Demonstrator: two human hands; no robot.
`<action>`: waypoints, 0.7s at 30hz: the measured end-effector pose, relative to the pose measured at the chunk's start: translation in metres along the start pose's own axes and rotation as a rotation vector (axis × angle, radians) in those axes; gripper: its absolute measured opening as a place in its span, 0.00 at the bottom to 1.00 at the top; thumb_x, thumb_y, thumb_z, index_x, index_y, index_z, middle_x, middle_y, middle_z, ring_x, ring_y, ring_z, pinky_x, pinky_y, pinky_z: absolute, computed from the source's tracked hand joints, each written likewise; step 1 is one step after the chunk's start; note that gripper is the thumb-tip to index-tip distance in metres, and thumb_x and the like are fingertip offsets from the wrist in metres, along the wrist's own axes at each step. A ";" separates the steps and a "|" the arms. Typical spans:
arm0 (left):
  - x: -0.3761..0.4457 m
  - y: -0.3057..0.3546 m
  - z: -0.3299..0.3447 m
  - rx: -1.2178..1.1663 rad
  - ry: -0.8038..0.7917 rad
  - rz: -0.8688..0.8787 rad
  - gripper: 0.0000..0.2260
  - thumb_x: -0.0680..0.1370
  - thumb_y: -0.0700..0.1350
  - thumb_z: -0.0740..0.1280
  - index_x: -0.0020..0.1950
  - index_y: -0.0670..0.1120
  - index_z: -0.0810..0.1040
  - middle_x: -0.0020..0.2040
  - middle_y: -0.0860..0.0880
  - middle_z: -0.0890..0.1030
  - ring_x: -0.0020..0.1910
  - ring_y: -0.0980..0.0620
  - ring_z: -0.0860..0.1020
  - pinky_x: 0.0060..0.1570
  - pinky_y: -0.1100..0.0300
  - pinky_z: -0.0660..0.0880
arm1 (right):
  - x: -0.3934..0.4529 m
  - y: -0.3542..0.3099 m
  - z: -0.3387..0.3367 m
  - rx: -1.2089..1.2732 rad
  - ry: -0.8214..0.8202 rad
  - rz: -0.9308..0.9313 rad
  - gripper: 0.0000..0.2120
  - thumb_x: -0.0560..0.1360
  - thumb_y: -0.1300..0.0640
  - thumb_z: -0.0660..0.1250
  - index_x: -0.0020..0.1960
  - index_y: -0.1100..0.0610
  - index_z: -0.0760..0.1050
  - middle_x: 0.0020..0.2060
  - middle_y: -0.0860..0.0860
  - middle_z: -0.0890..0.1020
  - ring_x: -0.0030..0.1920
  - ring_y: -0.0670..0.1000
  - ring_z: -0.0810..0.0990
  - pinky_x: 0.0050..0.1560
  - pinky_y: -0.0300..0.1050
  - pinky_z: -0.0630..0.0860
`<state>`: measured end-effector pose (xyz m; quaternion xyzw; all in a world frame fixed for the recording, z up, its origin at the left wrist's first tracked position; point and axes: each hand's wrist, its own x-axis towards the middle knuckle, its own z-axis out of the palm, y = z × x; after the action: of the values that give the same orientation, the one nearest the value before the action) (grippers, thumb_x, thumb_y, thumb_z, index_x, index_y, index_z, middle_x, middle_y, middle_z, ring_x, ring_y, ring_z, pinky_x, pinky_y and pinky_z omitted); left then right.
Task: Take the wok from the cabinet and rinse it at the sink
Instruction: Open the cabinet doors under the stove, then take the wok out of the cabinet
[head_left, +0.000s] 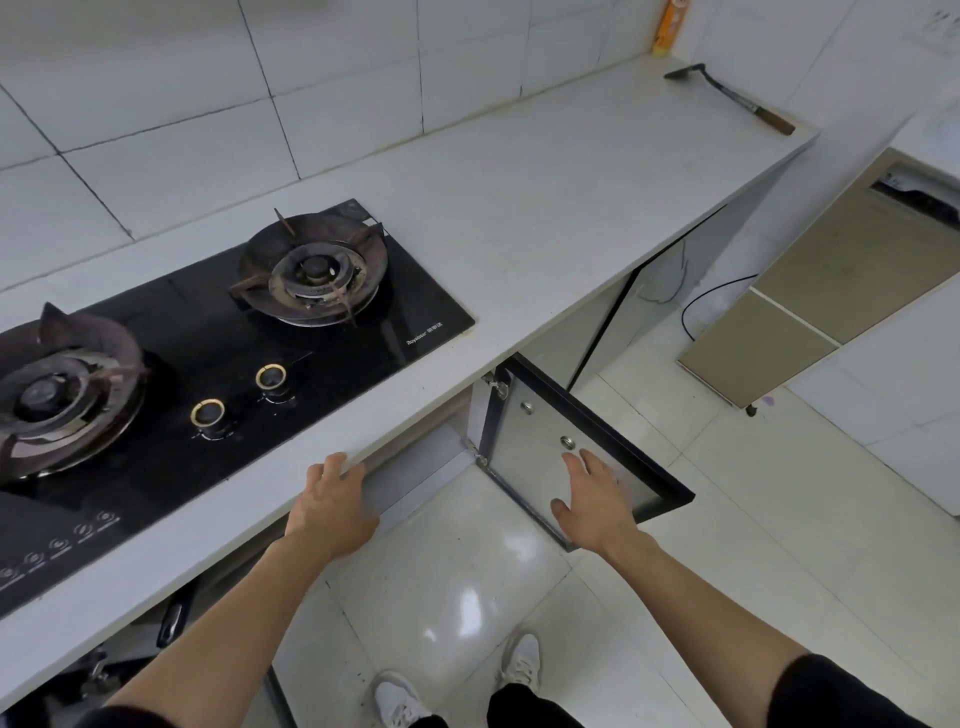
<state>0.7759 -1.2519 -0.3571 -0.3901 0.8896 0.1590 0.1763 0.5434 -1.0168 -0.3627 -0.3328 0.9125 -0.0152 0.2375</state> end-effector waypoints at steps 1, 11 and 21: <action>-0.005 -0.004 -0.001 -0.033 0.009 -0.016 0.26 0.75 0.50 0.66 0.72 0.48 0.65 0.74 0.46 0.58 0.70 0.44 0.60 0.65 0.53 0.72 | -0.004 -0.007 -0.001 0.010 -0.005 -0.016 0.34 0.79 0.48 0.63 0.78 0.54 0.52 0.78 0.56 0.54 0.76 0.57 0.56 0.72 0.53 0.60; -0.058 -0.037 0.020 -0.086 0.093 -0.082 0.21 0.78 0.51 0.61 0.70 0.48 0.67 0.70 0.48 0.65 0.68 0.46 0.64 0.65 0.51 0.70 | -0.029 -0.086 -0.009 0.023 0.005 -0.244 0.30 0.79 0.51 0.63 0.76 0.56 0.56 0.75 0.56 0.59 0.74 0.57 0.57 0.70 0.53 0.61; -0.122 -0.043 0.038 -0.173 0.117 -0.443 0.21 0.77 0.54 0.62 0.68 0.48 0.67 0.72 0.48 0.65 0.70 0.45 0.63 0.65 0.49 0.69 | -0.002 -0.131 0.020 -0.047 -0.147 -0.636 0.29 0.79 0.51 0.62 0.76 0.55 0.56 0.74 0.52 0.61 0.74 0.54 0.59 0.71 0.48 0.61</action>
<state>0.8929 -1.1859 -0.3442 -0.5980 0.7740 0.1692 0.1212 0.6321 -1.1152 -0.3552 -0.6069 0.7432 -0.0434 0.2783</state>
